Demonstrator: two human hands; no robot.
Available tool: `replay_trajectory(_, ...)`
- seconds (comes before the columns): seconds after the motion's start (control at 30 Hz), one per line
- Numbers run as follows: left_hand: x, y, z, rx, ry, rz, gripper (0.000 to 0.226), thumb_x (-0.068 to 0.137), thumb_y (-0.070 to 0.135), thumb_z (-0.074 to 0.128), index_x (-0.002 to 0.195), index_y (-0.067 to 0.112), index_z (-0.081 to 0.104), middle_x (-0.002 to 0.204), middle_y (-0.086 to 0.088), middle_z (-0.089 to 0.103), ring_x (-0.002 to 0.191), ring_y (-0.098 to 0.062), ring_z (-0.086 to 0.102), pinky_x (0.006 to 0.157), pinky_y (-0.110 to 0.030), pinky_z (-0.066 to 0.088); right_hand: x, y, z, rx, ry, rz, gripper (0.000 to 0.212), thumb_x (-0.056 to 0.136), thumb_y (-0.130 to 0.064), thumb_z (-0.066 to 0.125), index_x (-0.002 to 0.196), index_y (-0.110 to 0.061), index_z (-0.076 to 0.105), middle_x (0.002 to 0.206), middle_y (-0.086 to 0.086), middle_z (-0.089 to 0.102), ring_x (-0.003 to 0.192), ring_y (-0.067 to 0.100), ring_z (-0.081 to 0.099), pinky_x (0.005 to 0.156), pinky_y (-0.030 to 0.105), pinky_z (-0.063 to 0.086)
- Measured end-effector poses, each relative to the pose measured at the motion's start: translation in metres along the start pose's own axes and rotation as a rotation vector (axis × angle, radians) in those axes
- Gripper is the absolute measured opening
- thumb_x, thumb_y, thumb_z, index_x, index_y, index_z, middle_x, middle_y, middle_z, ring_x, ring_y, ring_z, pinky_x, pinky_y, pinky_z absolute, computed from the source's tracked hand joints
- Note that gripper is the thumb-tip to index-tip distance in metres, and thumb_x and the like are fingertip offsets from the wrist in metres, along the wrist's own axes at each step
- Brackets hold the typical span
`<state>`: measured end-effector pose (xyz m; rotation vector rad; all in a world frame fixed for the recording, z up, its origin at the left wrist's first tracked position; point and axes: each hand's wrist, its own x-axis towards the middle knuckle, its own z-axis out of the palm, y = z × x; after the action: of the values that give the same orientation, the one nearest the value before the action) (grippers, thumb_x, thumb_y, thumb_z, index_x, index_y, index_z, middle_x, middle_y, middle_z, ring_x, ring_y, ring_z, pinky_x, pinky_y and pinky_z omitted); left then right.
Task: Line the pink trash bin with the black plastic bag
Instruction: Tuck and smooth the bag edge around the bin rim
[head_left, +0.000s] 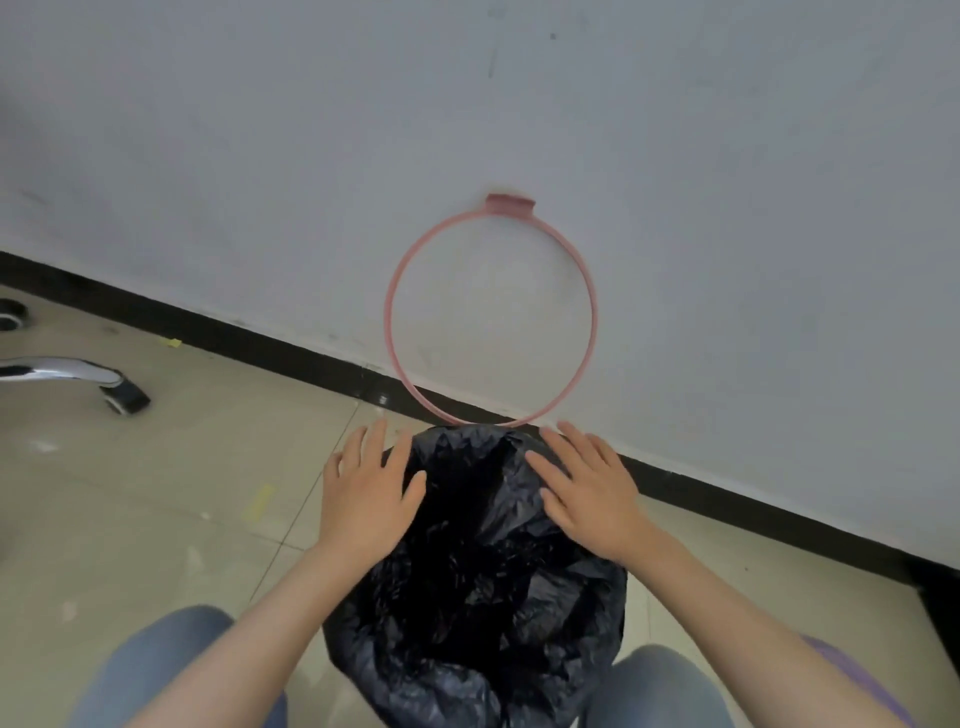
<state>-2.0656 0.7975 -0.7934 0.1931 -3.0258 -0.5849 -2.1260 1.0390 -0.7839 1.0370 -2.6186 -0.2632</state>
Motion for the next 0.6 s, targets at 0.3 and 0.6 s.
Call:
replay_trajectory(0.3, -0.027, -0.011, 0.029, 0.246, -0.117, 0.000, 0.088, 0.058, 0.037, 0.080, 0.127, -0.005, 0.045, 0.131, -0.023, 0.052, 0.118, -0.036, 0.053, 0.084, -0.056, 0.049, 0.033, -0.002, 0.016, -0.484, -0.682, -0.519, 0.067, 0.094, -0.055, 0.027, 0.147, -0.019, 0.007, 0.157, 0.012, -0.012, 0.142, 0.027, -0.019, 0.109, 0.045, -0.020)
replay_trajectory(0.6, -0.028, -0.006, 0.027, 0.218, -0.134, 0.004, 0.087, 0.075, 0.018, 0.067, 0.140, -0.002, 0.013, 0.151, -0.020, 0.020, 0.139, -0.034, 0.022, 0.107, -0.051, 0.030, 0.025, -0.003, 0.005, -0.274, -0.683, -0.408, 0.066, 0.097, -0.041, 0.035, 0.145, -0.003, 0.013, 0.157, 0.012, -0.008, 0.144, 0.026, -0.013, 0.115, 0.042, -0.012)
